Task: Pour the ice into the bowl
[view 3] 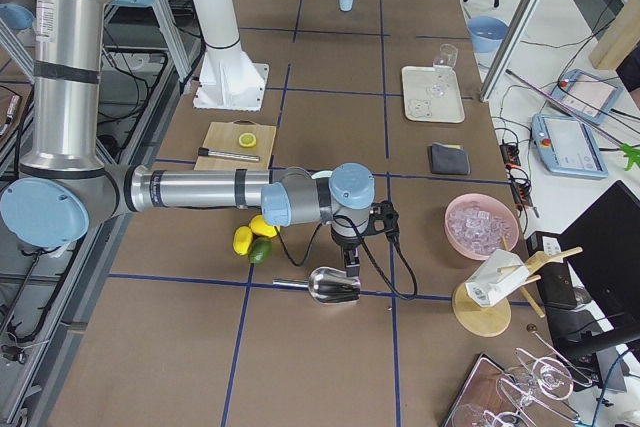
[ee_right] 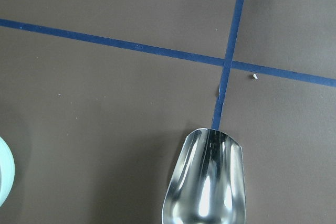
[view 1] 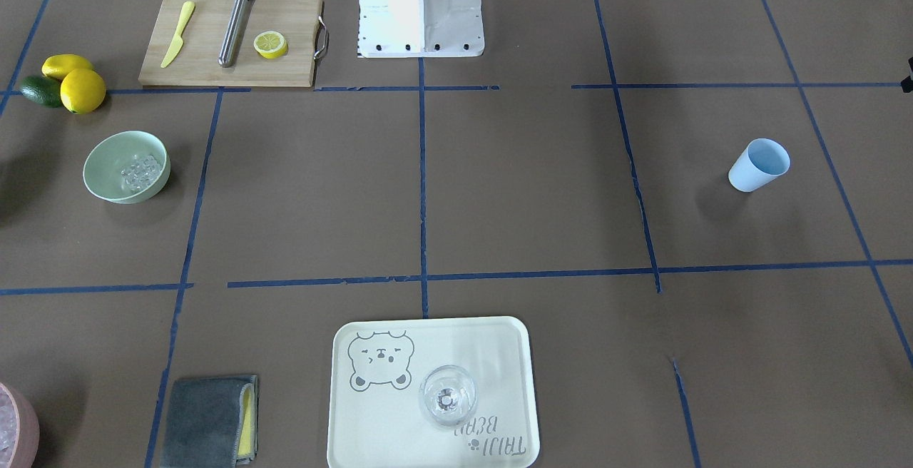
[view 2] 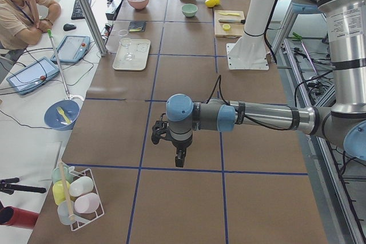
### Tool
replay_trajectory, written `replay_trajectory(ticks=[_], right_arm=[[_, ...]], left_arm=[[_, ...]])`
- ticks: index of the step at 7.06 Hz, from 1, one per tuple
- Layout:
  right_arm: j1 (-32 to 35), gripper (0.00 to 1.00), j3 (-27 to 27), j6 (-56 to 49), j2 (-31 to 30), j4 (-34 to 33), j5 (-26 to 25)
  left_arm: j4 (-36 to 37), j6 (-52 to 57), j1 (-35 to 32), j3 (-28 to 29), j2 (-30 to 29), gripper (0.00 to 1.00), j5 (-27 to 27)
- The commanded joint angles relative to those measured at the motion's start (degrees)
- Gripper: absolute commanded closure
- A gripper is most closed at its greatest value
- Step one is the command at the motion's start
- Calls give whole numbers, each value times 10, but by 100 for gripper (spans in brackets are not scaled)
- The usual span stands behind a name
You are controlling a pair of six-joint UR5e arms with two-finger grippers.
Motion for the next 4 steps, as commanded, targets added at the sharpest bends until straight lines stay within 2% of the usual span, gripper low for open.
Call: replay_trajectory(ticks=[1,4], right_arm=[[0,0,-1,-2,0,1,1],[0,0,2,-6,5,-9,16]], left_arm=[[0,3,-3,20,0,0,-48],[3,3,-8,26,-12,0,-43]])
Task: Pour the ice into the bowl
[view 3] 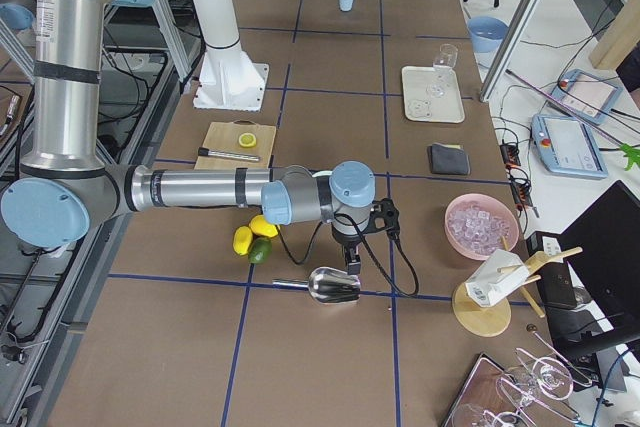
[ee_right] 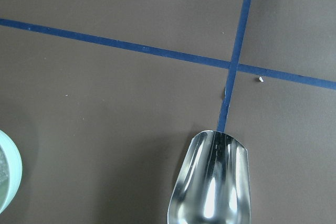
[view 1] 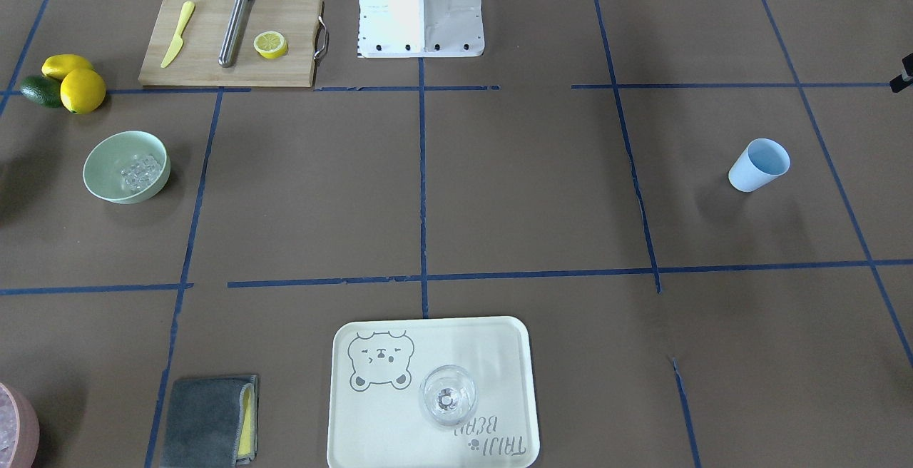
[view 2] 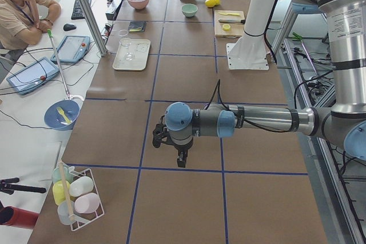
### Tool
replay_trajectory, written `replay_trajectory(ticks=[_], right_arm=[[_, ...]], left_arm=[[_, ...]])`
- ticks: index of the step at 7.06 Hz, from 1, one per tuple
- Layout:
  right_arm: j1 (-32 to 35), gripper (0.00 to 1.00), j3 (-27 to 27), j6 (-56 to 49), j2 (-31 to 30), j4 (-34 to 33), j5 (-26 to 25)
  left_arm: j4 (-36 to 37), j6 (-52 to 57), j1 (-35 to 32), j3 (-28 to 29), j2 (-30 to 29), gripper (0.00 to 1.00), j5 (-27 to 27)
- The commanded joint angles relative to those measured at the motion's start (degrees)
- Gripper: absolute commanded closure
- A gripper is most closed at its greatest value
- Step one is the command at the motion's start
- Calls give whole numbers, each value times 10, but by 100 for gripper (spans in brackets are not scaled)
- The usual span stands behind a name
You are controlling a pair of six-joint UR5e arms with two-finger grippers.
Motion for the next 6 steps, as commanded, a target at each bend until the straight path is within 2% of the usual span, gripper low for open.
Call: replay_trajectory(ticks=[1,3,6], right_arm=[[0,0,0,-1,5,-28,37],[1,0,1,-2,-1,-26,39],[0,0,1,5,1,-22,34]], left_arm=[[1,1,0,3,-9,0,3],[1,1,0,6,-22,0,5],[-2,19,-4,3,-11,0,6]])
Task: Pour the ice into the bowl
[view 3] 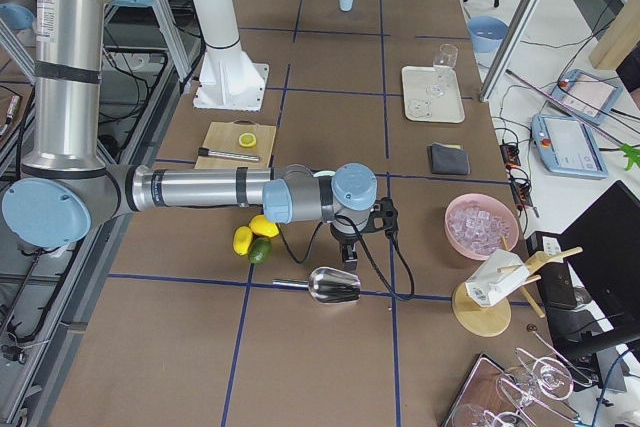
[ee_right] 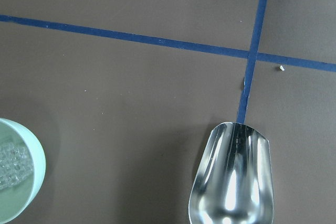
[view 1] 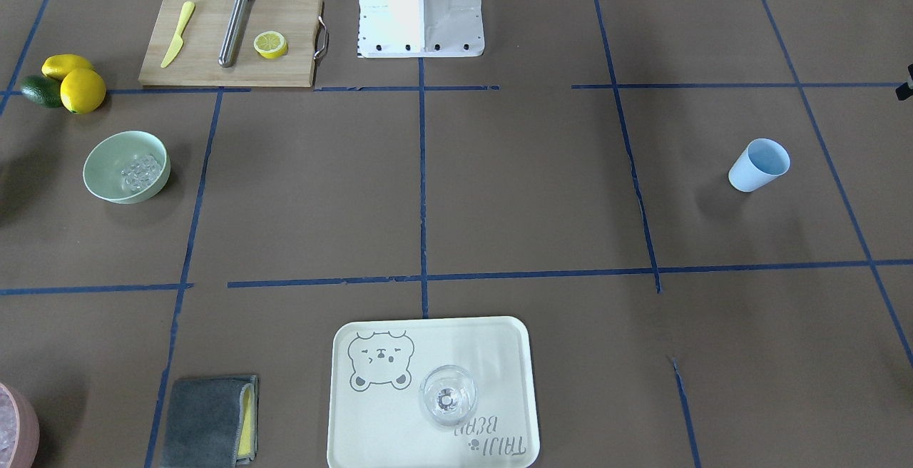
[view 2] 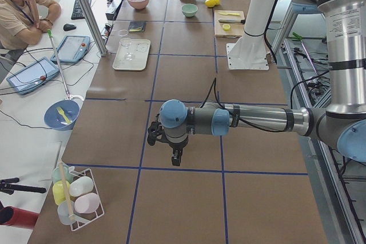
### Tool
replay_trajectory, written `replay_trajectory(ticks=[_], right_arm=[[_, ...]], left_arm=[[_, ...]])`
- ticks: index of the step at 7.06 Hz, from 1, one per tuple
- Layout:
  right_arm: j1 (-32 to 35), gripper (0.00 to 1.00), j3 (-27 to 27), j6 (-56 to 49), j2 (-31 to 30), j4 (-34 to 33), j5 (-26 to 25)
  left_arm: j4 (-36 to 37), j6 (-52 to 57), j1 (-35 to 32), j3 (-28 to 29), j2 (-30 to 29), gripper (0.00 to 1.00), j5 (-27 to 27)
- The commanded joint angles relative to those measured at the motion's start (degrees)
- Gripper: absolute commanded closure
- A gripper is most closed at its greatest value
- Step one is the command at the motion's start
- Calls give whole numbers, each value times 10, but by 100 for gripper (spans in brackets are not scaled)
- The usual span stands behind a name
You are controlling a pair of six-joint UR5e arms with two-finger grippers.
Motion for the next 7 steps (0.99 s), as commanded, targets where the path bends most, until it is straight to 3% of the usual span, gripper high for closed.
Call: replay_trajectory(ticks=[1,7], right_arm=[[-1,0,-1,5,-3,2,1],[0,0,-7,4,-4,4,-19]], left_arm=[[1,55,-2,9,6,0,2],[-3,75,-3,11,10,0,23]])
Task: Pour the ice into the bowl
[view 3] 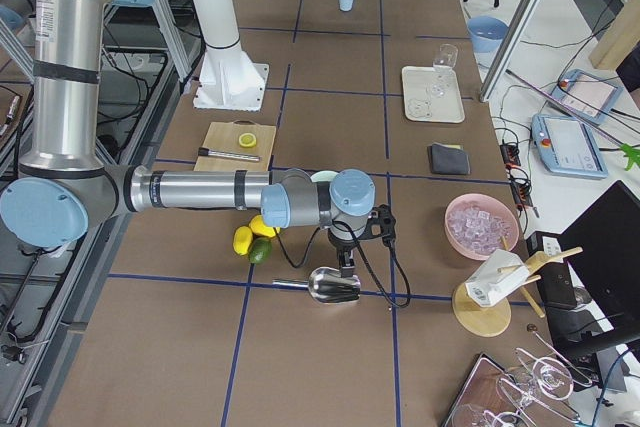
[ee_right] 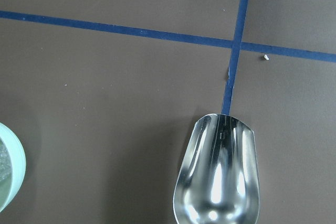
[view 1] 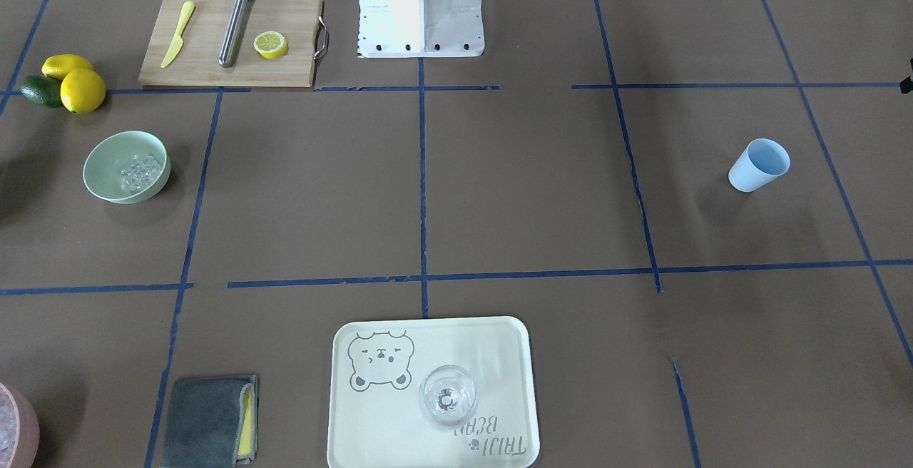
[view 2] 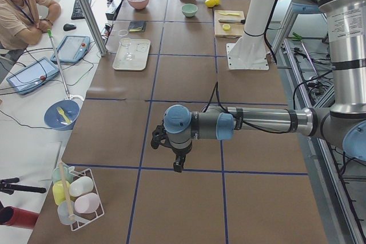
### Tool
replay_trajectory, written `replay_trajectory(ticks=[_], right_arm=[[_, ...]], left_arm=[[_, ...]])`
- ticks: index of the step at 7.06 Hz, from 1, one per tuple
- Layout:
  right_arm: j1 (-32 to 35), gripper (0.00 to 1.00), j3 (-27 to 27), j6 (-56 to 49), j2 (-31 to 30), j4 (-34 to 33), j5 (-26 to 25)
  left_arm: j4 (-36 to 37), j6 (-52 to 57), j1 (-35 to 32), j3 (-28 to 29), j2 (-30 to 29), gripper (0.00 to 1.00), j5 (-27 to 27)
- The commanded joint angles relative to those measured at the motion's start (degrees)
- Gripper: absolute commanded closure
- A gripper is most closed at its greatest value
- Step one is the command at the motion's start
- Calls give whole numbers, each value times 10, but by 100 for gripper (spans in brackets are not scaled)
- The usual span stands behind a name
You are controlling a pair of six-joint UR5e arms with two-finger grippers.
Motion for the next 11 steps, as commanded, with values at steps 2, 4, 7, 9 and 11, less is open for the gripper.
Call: replay_trajectory(ticks=[2,4,7,9,11], right_arm=[[1,0,7,0,2,11,-29],[1,0,5,1,1,12,-36],[1,0,2,2,-1,11,-36],[1,0,-1,2,-1,11,-37],[1,0,1,2,-2,11,-36]], left_arm=[[2,-10,-3,4,2,0,11],[-2,-32,-39,4,0,0,12],[-4,-38,-50,11,-3,0,12],[-5,-38,-50,12,0,0,12],[-5,-41,-50,15,-6,0,29]])
